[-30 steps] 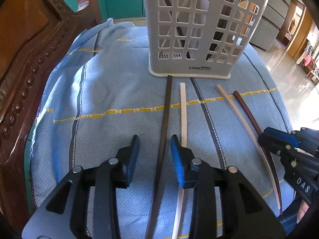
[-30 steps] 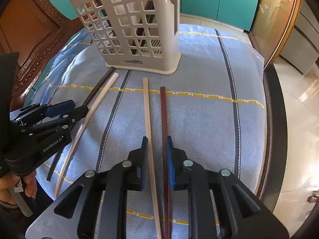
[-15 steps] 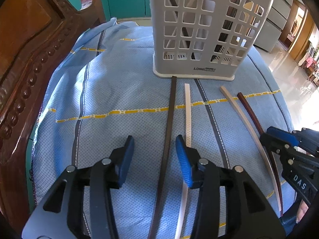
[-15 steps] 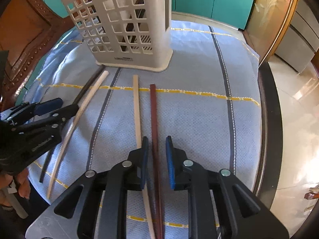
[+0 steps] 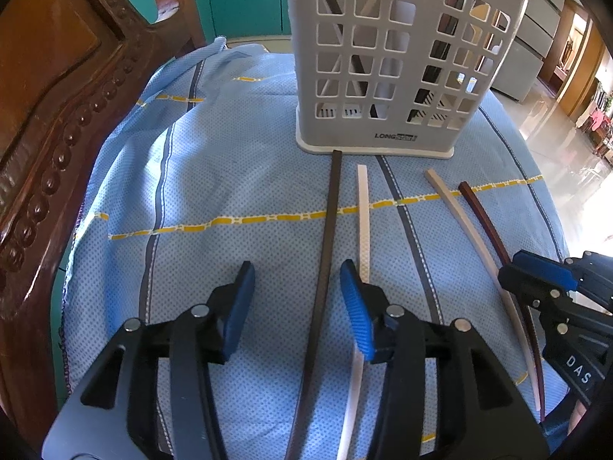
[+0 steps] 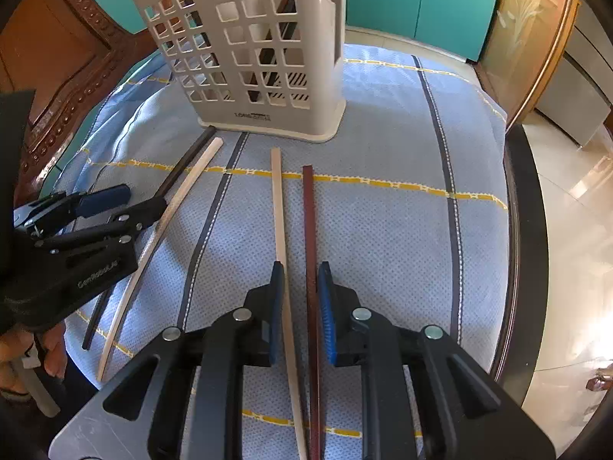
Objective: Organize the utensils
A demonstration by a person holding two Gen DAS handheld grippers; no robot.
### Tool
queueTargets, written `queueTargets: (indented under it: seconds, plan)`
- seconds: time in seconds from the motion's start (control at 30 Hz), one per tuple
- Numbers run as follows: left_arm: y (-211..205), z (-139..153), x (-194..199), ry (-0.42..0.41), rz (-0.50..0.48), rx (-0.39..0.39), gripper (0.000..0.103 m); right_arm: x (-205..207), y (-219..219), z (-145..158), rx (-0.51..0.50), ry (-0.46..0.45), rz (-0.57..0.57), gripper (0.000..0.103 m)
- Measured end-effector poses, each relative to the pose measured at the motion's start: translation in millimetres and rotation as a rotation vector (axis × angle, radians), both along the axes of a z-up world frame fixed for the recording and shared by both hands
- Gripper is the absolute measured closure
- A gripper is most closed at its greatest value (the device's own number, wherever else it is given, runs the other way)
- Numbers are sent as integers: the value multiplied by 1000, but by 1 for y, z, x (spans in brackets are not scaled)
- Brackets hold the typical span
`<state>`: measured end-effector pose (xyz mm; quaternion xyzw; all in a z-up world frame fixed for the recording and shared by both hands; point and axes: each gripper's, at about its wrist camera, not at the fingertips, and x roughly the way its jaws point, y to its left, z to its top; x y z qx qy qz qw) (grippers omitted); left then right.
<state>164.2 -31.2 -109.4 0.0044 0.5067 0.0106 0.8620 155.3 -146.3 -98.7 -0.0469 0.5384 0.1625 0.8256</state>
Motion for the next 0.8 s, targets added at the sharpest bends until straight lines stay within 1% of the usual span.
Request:
queueTargets:
  seconds: [0.03,0.1,0.13,0.17,0.2,0.27,0.3,0.33,0.37,0.53,0.67,0.8]
  plan:
    - [0,0,1,-1,2,0,52,0,1,-3,-1,17,6,84]
    - [1,-1,3,-2,2,-7,52,-2,9,-4,-28,-4,16,86]
    - [1,-1,5,-2,1,-10,52,-3,9,-4,-27,-6,15,91]
    - [1,-1,7,-2,-2,-15,52,-3,8,-4,-17,-5,11,91]
    - [2,-1,8,0,-2,-24,54,-2,6,-4,-2,-2,6,91]
    - [2,0,10,1,-6,-33,67,-1,4,-4,18,0,-2,91]
    - [2,0,10,0,-12,-41,81,-1,3,-3,32,-4,-5,91]
    - [1,0,10,0,-14,-47,92,-1,1,-1,45,-8,-8,91]
    - [2,0,10,-2,-15,-55,95,-1,0,2,52,-12,-9,91]
    - [4,1,7,-19,-7,-77,96,-3,-8,14,87,-33,-5,91]
    - [3,8,1,-44,-13,-96,96,-6,-12,21,114,-35,12,91]
    - [-2,16,-6,-64,-34,-94,96,-2,-14,21,102,-37,-15,90]
